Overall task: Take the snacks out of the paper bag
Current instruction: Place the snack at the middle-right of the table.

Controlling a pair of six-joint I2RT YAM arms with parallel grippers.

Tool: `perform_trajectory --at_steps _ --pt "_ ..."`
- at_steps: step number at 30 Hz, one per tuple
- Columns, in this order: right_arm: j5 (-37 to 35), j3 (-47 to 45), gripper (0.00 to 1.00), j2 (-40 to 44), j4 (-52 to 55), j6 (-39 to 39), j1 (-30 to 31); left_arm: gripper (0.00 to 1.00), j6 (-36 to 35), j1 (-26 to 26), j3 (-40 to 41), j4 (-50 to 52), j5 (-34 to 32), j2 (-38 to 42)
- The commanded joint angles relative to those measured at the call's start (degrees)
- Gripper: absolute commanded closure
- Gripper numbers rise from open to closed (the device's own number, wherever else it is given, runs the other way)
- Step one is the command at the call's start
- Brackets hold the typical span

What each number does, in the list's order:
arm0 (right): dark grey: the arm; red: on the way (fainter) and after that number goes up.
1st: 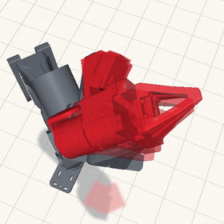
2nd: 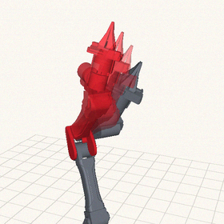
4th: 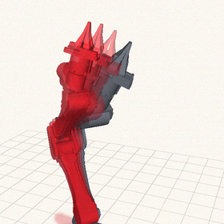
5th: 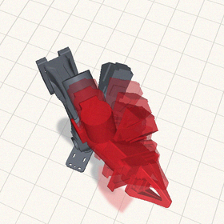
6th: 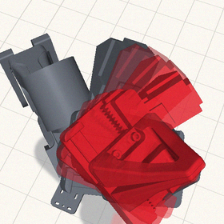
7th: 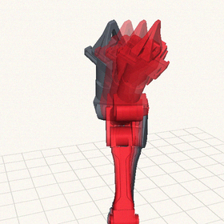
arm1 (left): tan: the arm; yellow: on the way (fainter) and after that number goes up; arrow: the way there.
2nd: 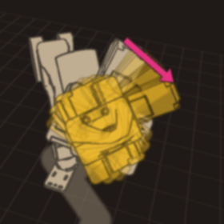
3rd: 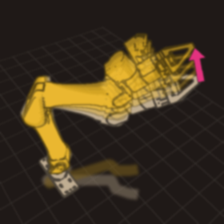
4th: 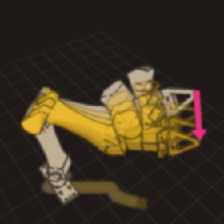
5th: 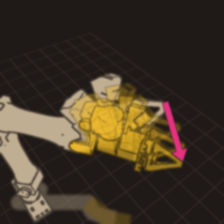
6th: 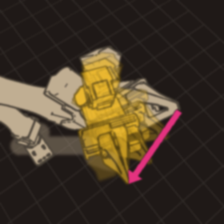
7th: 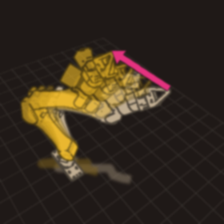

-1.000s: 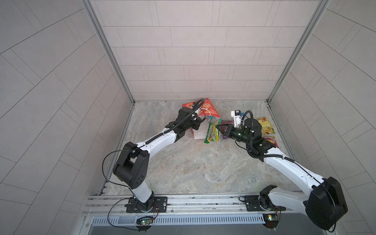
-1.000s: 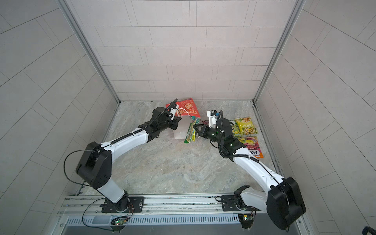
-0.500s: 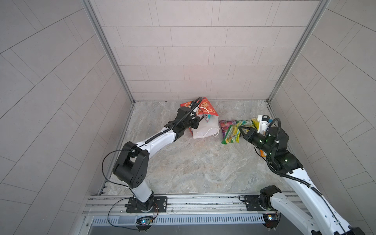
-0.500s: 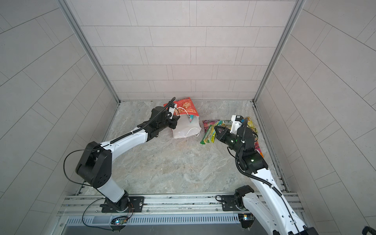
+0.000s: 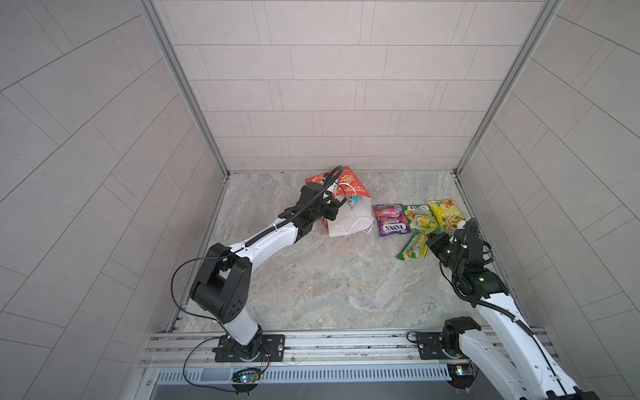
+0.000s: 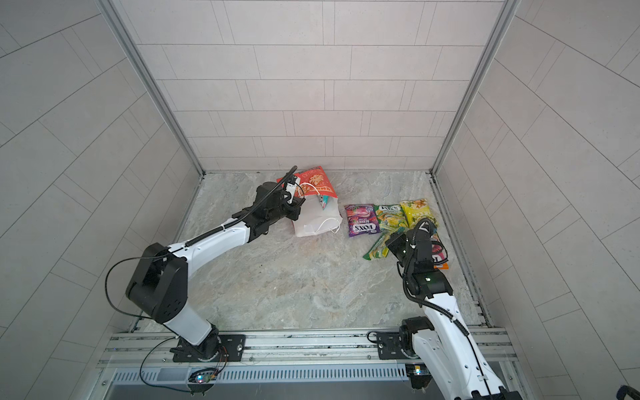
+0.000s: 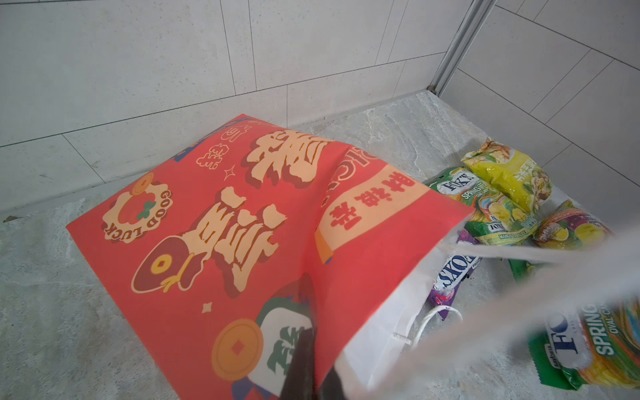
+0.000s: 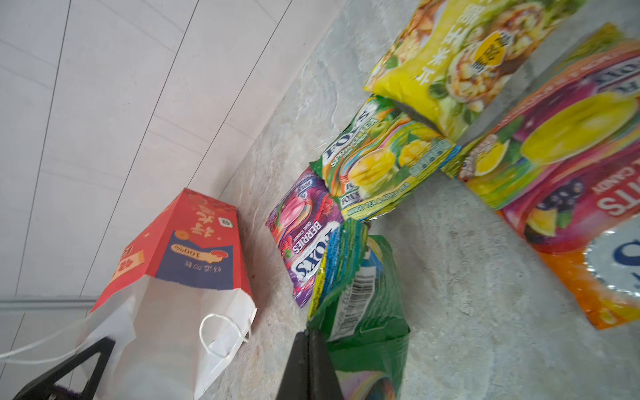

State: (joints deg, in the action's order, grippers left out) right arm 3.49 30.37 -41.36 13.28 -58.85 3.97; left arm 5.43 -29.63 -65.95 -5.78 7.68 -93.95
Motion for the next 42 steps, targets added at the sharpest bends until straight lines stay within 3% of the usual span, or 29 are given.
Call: perform_trajectory --at_steps 1,12,28,42 --pt "-8.6 0.3 1.00 1.7 -2.6 -2.6 -0.2 1.00 1.1 0.4 0.8 -0.8 0.6 1.7" --pt "-15.9 -4.2 1.00 3.6 -4.4 -5.8 -0.3 1.00 1.4 0.4 0.8 -1.3 0.9 1.2" --pt "-14.6 -8.8 0.97 8.7 0.6 -6.6 1.1 1.00 1.7 0.4 1.3 -2.8 1.9 0.3" --pt "-13.5 -10.2 0.74 6.5 0.6 -6.0 3.1 1.00 1.6 0.4 2.2 -3.8 1.5 0.6"
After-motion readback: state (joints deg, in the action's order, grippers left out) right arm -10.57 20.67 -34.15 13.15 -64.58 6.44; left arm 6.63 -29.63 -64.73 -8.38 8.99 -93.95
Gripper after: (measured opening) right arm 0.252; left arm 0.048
